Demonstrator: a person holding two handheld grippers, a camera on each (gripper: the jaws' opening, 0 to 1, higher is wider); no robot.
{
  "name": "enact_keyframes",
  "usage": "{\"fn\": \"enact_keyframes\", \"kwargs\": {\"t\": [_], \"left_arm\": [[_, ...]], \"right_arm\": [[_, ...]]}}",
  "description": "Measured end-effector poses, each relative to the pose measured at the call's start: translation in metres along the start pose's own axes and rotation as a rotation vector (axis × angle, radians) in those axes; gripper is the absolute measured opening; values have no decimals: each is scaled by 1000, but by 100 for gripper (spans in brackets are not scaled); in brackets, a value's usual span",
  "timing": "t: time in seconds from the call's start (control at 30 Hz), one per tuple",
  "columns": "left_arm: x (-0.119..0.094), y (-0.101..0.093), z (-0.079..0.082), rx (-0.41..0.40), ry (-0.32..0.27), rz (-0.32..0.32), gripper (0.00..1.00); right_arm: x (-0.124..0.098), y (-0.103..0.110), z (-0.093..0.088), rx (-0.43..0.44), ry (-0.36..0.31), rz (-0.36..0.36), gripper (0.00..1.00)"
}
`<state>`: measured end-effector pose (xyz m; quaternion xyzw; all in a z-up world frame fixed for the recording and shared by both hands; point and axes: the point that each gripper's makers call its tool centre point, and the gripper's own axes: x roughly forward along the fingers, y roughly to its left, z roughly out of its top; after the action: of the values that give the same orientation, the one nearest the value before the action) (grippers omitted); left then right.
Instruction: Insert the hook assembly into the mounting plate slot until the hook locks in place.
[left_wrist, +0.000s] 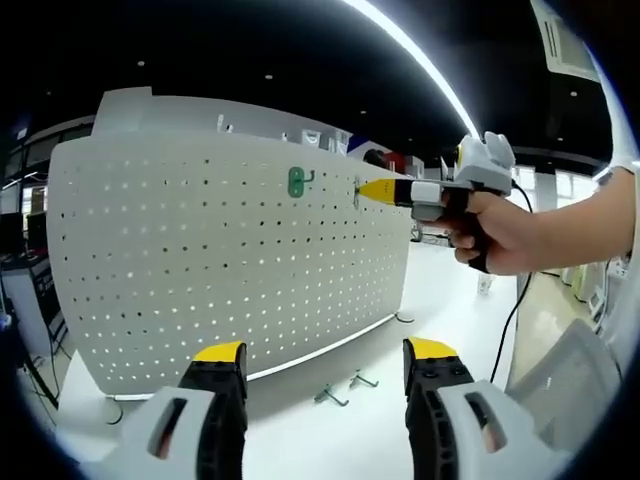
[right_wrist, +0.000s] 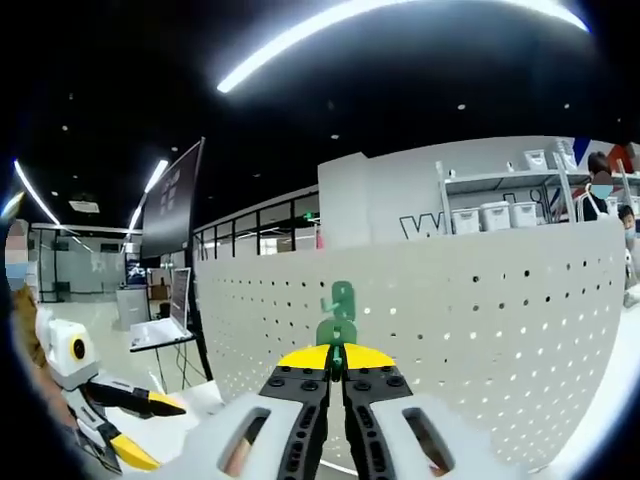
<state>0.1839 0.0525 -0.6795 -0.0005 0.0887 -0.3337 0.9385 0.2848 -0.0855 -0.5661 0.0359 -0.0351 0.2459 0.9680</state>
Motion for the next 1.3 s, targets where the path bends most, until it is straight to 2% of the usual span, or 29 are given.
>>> {"fn": "enact_keyframes", "kwargs": {"t": [0.63, 1.0, 1.3], "left_arm": [[-16, 4, -20, -17, 48, -9, 65], [-23, 2, -36, -5, 110, -43, 65], [-32, 3, -51, -8, 155, -44, 65]], "right_arm": [[22, -21, 17, -66, -36, -24, 1], [32, -32, 15, -64, -34, -39, 1], [39, -38, 18, -66, -38, -44, 1]]}}
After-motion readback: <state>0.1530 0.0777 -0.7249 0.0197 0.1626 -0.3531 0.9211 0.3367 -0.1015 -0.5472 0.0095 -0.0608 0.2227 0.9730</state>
